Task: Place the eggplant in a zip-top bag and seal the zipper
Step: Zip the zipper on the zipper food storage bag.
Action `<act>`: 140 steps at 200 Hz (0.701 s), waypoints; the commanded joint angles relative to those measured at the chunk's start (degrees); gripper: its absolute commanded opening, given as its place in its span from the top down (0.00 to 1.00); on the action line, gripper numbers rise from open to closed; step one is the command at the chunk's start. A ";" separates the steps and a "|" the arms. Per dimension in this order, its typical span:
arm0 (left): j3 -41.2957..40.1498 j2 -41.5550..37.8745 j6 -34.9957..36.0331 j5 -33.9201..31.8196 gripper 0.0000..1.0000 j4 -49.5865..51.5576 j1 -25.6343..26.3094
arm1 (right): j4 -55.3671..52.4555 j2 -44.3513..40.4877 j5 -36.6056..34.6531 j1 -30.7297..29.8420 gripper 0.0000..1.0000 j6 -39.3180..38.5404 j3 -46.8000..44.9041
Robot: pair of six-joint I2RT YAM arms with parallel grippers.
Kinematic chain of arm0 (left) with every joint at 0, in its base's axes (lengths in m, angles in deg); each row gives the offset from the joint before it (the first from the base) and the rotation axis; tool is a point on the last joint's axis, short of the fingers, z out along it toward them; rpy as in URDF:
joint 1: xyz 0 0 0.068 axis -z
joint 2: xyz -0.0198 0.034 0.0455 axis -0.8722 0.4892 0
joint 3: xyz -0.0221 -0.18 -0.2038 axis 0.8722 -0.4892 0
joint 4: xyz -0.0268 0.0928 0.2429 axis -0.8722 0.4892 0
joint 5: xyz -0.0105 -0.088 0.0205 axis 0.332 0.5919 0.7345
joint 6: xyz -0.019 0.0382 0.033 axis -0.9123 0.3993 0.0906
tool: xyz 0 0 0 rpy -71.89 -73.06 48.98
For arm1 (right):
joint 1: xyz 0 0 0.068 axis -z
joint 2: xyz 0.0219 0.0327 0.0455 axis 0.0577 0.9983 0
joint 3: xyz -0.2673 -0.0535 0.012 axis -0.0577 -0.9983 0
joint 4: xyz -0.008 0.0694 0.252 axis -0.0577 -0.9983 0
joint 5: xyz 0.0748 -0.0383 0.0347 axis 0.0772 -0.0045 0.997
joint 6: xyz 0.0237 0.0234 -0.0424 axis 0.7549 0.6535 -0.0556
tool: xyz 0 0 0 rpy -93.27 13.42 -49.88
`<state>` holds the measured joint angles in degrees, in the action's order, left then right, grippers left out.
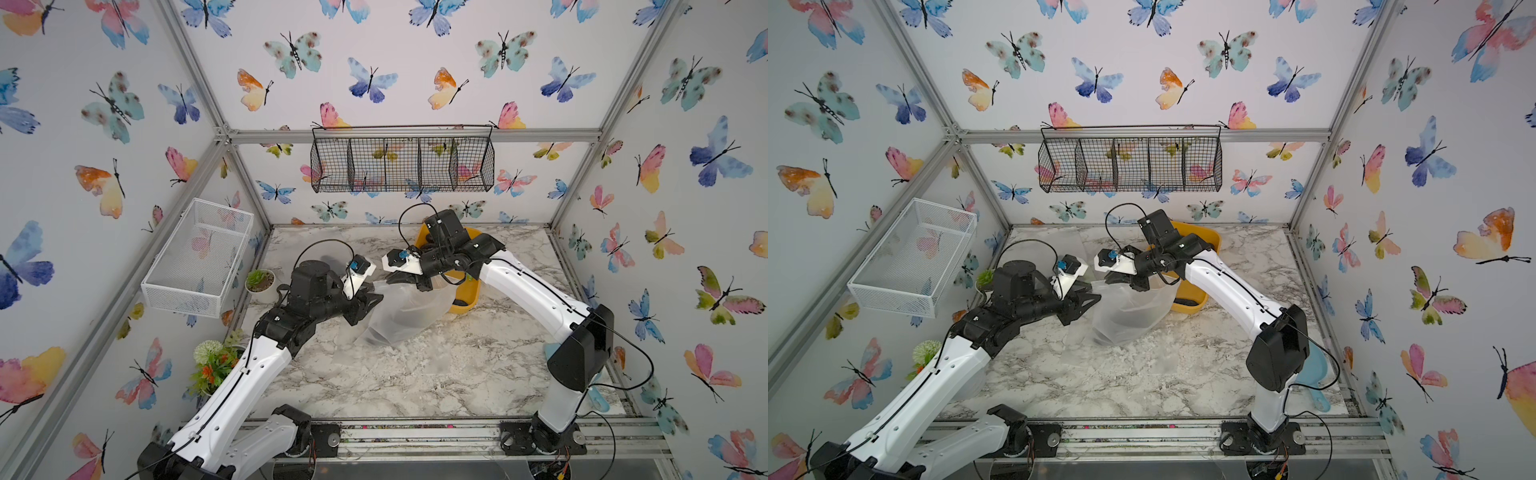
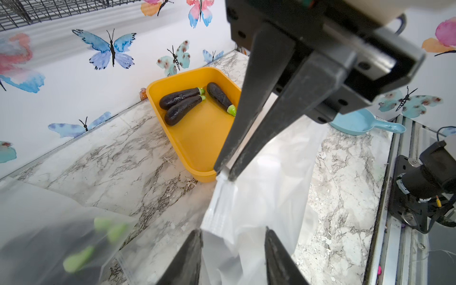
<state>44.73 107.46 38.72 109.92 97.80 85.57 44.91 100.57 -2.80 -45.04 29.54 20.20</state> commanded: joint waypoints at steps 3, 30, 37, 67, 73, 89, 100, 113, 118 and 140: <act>0.85 -1.77 -1.18 1.98 0.51 -2.47 -0.15 | 0.78 -0.17 -0.37 -0.35 0.96 1.33 -0.17; 0.93 0.25 -1.91 3.48 0.50 -4.41 -0.08 | 1.28 -0.63 0.84 -0.36 0.96 1.50 -0.25; 0.89 0.74 -2.41 2.98 0.50 -5.40 -0.08 | 1.24 -0.68 0.95 -0.34 0.96 1.50 -0.25; 1.89 2.11 -1.98 1.32 0.50 -6.33 -0.09 | 0.98 -1.27 1.36 -0.31 0.96 1.11 -0.46; 2.15 2.43 -1.93 0.96 0.50 -6.35 -0.08 | 0.97 -1.46 1.59 -0.37 0.96 1.06 -0.57; 2.55 3.09 -1.85 0.62 0.51 -6.40 -0.26 | 0.96 -1.73 1.98 -0.29 0.96 0.89 -0.70; 2.40 3.11 -1.97 -0.99 0.52 -7.11 -0.42 | 0.89 -1.75 1.95 -0.30 0.96 0.81 -0.70; 2.30 3.23 -2.81 -2.33 0.51 -7.65 -0.92 | 0.80 -1.66 1.73 -0.36 0.96 0.80 -0.70; 2.34 3.13 -3.16 -2.62 0.51 -7.78 -1.24 | 0.80 -1.70 1.56 -0.31 0.96 0.80 -0.78; 1.83 2.50 -4.86 -1.74 0.50 -8.35 -3.55 | 0.79 -1.80 1.06 -0.37 0.96 0.80 -1.01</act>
<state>45.65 110.72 35.96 108.94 91.44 84.28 45.72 100.44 -2.30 -45.04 30.27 20.16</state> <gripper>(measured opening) 0.493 0.064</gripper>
